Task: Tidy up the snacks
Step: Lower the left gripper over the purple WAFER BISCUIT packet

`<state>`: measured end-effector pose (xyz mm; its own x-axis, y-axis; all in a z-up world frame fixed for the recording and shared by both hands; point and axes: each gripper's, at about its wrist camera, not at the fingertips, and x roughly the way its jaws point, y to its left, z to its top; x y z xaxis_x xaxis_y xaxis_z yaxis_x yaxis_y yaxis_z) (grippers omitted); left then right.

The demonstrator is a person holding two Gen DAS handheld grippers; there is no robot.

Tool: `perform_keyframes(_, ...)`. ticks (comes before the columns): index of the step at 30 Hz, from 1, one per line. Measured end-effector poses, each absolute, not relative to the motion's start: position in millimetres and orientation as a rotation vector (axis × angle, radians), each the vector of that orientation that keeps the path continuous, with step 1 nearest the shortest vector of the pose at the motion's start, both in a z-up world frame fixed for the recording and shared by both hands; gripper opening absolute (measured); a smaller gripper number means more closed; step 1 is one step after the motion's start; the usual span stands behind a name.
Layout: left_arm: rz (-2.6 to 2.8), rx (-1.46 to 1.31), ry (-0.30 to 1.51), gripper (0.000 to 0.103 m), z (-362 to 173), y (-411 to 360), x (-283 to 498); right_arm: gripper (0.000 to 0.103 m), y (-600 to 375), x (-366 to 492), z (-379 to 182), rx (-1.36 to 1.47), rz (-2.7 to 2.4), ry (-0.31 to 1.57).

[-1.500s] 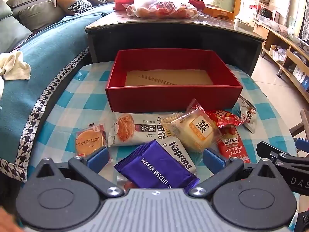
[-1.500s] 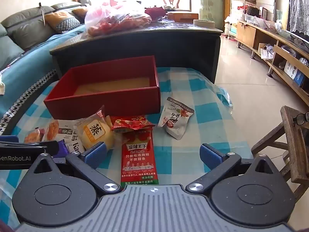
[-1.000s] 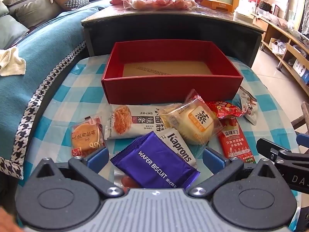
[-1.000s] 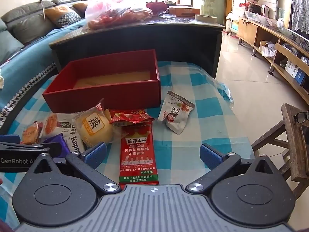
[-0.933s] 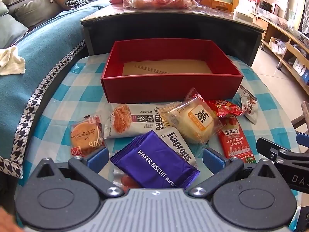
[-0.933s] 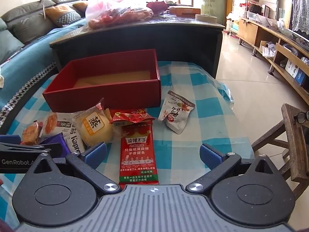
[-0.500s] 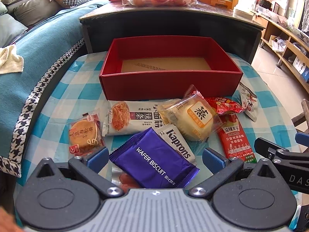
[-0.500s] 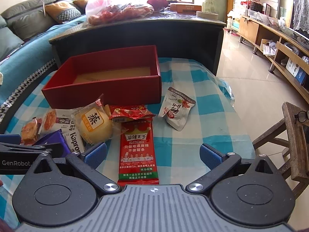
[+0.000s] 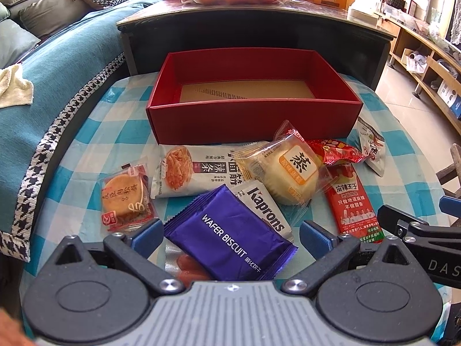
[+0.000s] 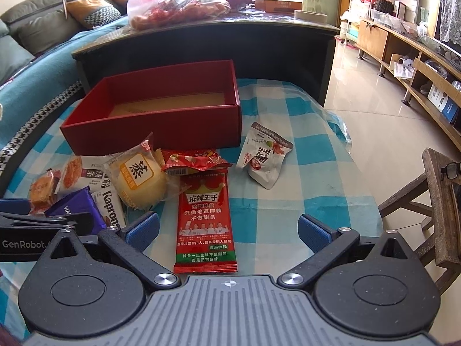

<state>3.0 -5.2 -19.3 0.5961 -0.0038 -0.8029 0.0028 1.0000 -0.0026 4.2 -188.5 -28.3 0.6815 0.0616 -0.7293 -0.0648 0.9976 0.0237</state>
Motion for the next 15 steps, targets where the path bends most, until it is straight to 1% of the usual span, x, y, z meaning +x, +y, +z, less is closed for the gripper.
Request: perform_keyframes(15, -0.005, 0.006, 0.939, 0.103, -21.5, -6.7, 2.9, 0.103, -188.0, 5.0, -29.9, -0.009, 0.070, 0.831)
